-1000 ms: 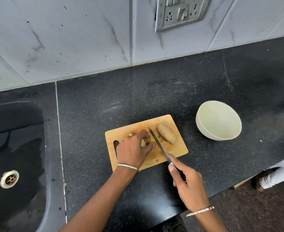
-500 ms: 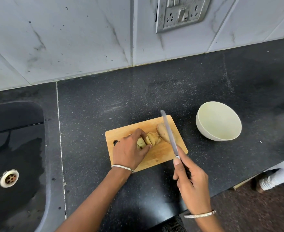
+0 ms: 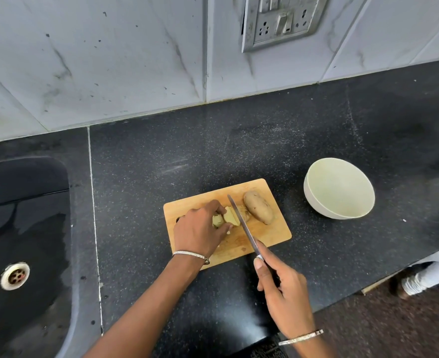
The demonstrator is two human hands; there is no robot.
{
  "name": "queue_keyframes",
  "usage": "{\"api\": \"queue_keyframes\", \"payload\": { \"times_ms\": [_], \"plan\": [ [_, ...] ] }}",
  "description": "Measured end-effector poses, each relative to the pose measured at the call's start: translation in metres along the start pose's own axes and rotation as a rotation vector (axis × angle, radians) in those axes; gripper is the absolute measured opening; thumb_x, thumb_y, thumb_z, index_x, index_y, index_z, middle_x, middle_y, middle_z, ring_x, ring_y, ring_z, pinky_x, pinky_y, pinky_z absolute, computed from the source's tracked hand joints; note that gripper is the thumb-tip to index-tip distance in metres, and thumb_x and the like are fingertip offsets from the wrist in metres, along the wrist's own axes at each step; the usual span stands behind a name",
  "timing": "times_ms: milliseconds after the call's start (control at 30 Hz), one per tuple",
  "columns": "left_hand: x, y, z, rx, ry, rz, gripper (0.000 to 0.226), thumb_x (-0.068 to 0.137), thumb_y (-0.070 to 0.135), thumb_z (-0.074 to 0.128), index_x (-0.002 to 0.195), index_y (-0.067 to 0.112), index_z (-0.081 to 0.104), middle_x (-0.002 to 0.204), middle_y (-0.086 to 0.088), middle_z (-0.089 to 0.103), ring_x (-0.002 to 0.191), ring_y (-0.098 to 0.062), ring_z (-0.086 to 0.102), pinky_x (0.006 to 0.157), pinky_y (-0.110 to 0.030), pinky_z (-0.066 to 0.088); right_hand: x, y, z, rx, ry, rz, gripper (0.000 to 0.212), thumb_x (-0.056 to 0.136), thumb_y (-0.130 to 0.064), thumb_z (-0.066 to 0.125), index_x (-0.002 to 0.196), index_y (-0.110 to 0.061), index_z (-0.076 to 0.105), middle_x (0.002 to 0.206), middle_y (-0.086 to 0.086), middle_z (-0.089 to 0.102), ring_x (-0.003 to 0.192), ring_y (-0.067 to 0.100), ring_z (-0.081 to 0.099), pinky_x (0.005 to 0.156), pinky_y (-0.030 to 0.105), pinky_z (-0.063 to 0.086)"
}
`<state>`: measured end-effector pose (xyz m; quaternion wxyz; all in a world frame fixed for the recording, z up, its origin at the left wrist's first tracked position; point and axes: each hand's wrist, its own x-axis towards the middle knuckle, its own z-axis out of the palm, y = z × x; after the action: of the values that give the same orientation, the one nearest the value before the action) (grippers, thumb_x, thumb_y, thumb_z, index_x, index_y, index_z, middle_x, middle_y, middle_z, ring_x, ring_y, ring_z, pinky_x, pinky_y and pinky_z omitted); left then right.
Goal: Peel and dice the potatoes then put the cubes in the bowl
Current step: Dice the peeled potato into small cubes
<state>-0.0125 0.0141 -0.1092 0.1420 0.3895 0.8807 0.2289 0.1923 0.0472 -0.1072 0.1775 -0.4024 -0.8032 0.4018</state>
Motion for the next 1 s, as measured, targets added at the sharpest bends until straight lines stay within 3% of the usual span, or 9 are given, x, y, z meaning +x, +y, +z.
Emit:
{"api": "queue_keyframes", "payload": {
  "times_ms": [67,167,367,600,733,867,1000],
  "plan": [
    [0.001,0.001,0.001,-0.001,0.003,-0.006,0.031,0.077,0.054,0.070,0.099,0.036,0.058,0.091,0.016,0.069,0.079,-0.015,0.065,0.065,-0.031,0.052,0.000,0.003,0.001,-0.024,-0.010,0.008,0.042,0.097,-0.042,0.050,0.130,-0.067,0.042,0.059,0.006,0.058,0.051,0.020,0.052,0.051,0.042,0.047],
    [0.003,0.001,0.003,-0.006,0.003,-0.008,0.031,0.077,0.053,0.072,0.098,0.035,0.059,0.092,0.016,0.070,0.083,-0.015,0.065,0.068,-0.033,0.053,0.001,0.006,0.002,-0.048,-0.042,0.010,0.043,0.096,-0.043,0.050,0.129,-0.070,0.038,0.061,-0.017,0.062,0.051,0.021,0.052,0.049,0.040,0.045],
    [0.009,0.002,0.004,-0.009,-0.016,-0.005,0.030,0.075,0.048,0.076,0.097,0.034,0.060,0.092,0.013,0.070,0.086,-0.017,0.064,0.071,-0.033,0.052,0.004,0.011,0.005,-0.087,-0.077,0.012,0.038,0.097,-0.048,0.047,0.129,-0.068,0.042,0.060,-0.015,0.060,0.050,0.021,0.052,0.049,0.039,0.046],
    [0.023,0.004,-0.001,-0.007,-0.099,-0.011,0.033,0.066,0.042,0.085,0.087,0.030,0.063,0.087,0.011,0.069,0.084,-0.016,0.064,0.067,-0.030,0.052,0.006,0.015,0.003,-0.084,-0.066,0.007,0.041,0.098,-0.046,0.046,0.132,-0.067,0.039,0.060,0.005,0.058,0.055,0.024,0.055,0.056,0.042,0.049],
    [0.033,0.008,-0.006,0.005,-0.156,-0.015,0.035,0.060,0.036,0.090,0.083,0.028,0.065,0.083,0.009,0.067,0.078,-0.017,0.064,0.065,-0.030,0.052,0.008,0.013,0.001,-0.103,-0.078,0.010,0.040,0.098,-0.041,0.051,0.131,-0.063,0.045,0.061,-0.022,0.059,0.052,0.017,0.054,0.055,0.039,0.050],
    [0.039,0.010,-0.009,0.019,-0.180,-0.008,0.038,0.054,0.036,0.092,0.076,0.029,0.062,0.079,0.008,0.066,0.076,-0.019,0.063,0.064,-0.030,0.051,0.009,0.013,0.001,-0.103,-0.090,0.021,0.037,0.098,-0.042,0.050,0.131,-0.058,0.049,0.061,-0.028,0.054,0.054,0.014,0.057,0.059,0.034,0.050],
    [0.039,0.011,-0.009,0.031,-0.174,0.018,0.038,0.056,0.036,0.091,0.078,0.028,0.062,0.080,0.008,0.066,0.077,-0.019,0.063,0.063,-0.029,0.049,0.011,0.013,0.000,-0.099,-0.086,0.020,0.036,0.098,-0.043,0.050,0.129,-0.062,0.048,0.061,-0.022,0.056,0.055,0.012,0.057,0.057,0.032,0.048]
  ]
}}
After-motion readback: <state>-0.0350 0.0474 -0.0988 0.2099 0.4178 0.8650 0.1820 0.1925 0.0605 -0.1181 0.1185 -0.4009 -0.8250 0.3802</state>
